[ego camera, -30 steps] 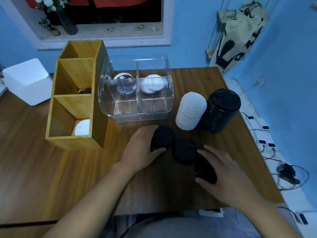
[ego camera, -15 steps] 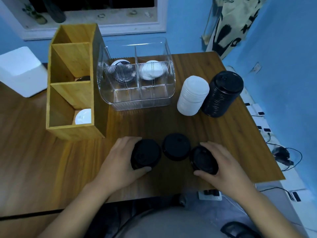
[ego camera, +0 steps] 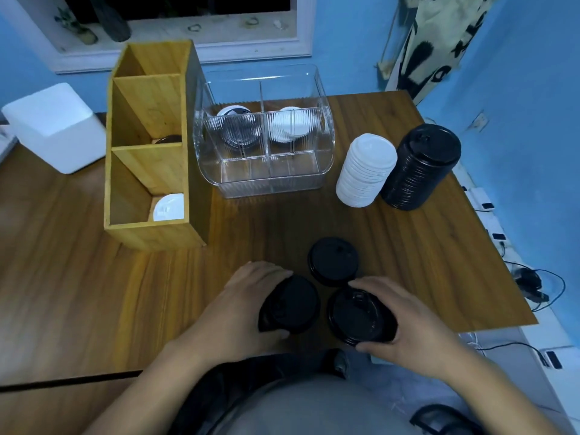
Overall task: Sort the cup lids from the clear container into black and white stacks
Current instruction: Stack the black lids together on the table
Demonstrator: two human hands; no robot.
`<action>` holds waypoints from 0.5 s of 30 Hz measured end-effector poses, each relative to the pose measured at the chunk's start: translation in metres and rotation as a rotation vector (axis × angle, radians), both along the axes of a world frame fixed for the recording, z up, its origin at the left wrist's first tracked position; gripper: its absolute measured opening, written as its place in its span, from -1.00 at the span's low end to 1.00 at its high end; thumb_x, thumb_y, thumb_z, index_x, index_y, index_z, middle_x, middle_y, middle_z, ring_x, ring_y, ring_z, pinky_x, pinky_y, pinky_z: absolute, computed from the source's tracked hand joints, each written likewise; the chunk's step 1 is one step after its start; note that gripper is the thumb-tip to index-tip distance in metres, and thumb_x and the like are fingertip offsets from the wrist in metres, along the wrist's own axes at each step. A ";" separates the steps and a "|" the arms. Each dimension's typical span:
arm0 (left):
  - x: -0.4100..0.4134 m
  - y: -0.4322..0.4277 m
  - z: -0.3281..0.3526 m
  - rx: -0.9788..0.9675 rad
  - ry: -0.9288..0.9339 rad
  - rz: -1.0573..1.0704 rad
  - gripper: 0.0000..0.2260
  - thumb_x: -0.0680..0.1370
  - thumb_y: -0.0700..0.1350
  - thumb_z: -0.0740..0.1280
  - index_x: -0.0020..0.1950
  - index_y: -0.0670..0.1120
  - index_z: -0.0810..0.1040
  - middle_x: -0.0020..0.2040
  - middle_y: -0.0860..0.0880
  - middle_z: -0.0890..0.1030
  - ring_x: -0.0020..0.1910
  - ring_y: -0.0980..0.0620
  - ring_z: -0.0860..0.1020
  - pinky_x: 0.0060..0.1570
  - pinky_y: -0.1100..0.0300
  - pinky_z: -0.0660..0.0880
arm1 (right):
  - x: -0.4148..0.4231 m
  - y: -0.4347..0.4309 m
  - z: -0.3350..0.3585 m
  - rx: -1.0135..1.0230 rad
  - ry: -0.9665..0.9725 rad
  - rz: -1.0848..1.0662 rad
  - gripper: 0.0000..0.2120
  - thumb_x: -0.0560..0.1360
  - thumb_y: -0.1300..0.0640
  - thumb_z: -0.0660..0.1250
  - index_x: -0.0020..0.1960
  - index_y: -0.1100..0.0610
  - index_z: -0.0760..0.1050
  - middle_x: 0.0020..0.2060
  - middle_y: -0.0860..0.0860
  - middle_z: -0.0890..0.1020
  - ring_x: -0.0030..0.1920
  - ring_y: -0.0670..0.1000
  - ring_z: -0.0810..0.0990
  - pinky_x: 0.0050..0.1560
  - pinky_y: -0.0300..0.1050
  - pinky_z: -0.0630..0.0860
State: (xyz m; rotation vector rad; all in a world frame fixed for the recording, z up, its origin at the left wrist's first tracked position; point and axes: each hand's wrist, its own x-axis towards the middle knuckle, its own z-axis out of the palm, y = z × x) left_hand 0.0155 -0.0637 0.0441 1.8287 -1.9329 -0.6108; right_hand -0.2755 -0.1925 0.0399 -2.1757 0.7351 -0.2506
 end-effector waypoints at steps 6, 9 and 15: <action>0.002 0.014 -0.006 0.008 0.031 0.089 -0.12 0.40 0.33 0.50 0.61 0.06 0.26 0.52 0.26 0.25 0.56 0.31 0.09 0.57 0.27 0.01 | 0.006 0.009 0.000 -0.164 0.050 -0.064 -0.13 0.27 -0.32 0.51 0.50 -0.23 0.24 0.40 -0.31 0.24 0.47 -0.16 0.24 0.35 -0.27 0.31; -0.003 0.014 -0.013 -0.018 -0.011 0.120 -0.15 0.41 0.39 0.44 0.59 0.07 0.28 0.45 0.28 0.26 0.52 0.41 0.01 0.56 0.31 -0.07 | 0.015 0.016 -0.003 -0.255 0.122 -0.202 -0.11 0.26 -0.49 0.40 0.47 -0.16 0.27 0.25 -0.23 0.30 0.31 -0.12 0.31 0.25 -0.19 0.36; -0.004 0.012 -0.013 -0.029 0.015 0.186 -0.21 0.40 0.34 0.48 0.55 0.09 0.36 0.36 0.37 0.30 0.50 0.35 0.11 0.50 0.17 0.16 | 0.009 0.013 0.002 -0.186 0.042 -0.073 -0.12 0.33 -0.13 0.53 0.54 -0.16 0.17 0.46 -0.29 0.27 0.51 -0.09 0.21 0.45 0.10 0.31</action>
